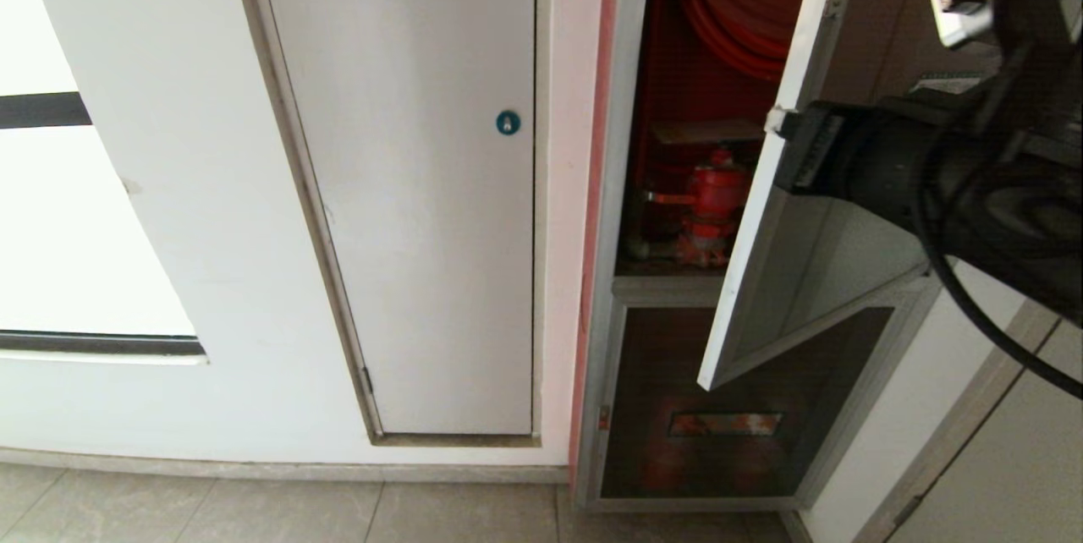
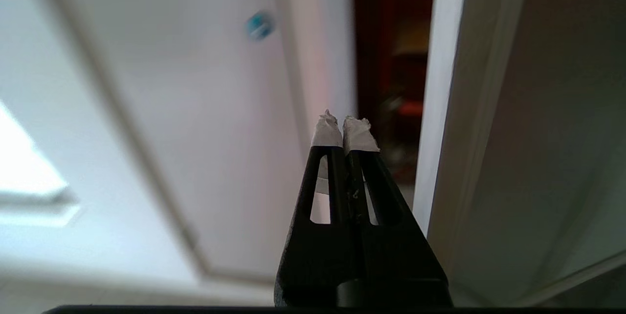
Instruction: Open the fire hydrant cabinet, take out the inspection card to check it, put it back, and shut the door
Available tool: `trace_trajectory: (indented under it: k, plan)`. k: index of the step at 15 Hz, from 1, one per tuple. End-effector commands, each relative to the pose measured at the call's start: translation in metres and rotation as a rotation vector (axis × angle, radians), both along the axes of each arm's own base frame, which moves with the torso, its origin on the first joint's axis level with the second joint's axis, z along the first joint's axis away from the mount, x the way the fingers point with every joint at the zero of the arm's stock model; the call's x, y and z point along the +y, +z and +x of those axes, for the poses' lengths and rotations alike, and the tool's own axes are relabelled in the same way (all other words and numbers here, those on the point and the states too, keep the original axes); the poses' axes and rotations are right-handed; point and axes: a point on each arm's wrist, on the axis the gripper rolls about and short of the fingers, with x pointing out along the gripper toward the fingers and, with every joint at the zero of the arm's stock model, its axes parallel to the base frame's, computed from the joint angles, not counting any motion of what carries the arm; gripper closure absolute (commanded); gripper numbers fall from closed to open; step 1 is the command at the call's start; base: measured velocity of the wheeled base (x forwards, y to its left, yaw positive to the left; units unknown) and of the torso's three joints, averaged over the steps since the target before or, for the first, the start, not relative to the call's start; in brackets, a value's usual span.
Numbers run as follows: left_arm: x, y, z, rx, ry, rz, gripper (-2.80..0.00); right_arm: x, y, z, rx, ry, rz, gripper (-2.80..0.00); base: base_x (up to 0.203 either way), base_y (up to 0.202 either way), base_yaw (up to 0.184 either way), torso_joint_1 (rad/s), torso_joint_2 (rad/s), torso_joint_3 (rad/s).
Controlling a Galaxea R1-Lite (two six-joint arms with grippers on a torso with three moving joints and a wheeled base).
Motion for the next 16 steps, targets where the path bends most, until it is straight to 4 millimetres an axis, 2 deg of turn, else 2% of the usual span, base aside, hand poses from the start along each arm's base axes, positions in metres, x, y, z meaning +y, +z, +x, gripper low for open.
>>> trace_trajectory:
  k: [1, 4, 7, 9, 12, 16]
  plan:
    - [0.000, 0.000, 0.000, 0.003, 0.000, 0.000, 0.00, 0.032, -0.023, 0.037, 0.007, -0.137, -0.003, 0.00, 0.000, 0.000, 0.000, 0.000, 0.00, 0.000]
    - [0.000, 0.000, 0.000, 0.003, 0.000, 0.000, 0.00, 0.051, -0.026, 0.059, -0.130, -0.299, 0.049, 0.00, 0.000, 0.000, 0.000, 0.000, 0.00, 0.000]
    - [0.000, 0.000, 0.000, 0.003, 0.000, 0.000, 0.00, 0.064, -0.040, 0.078, -0.250, -0.376, 0.037, 0.00, 0.000, 0.000, 0.000, 0.000, 0.00, 0.000]
    - [0.000, 0.000, 0.000, 0.003, 0.000, 0.000, 0.00, 0.072, -0.038, 0.090, -0.339, -0.413, 0.077, 0.00, 0.000, 0.000, 0.000, 0.000, 0.00, 0.000]
    - [0.000, 0.000, 0.000, 0.003, 0.000, 0.000, 0.00, 0.070, -0.034, 0.095, -0.369, -0.434, 0.098, 0.00, 0.000, 0.000, 0.000, 0.000, 0.00, 0.000]
    - [0.000, 0.000, 0.000, 0.003, -0.001, 0.000, 0.00, 0.053, -0.032, 0.112, -0.387, -0.495, 0.102, 0.00, 0.000, 0.000, 0.000, 0.000, 0.00, 0.000]
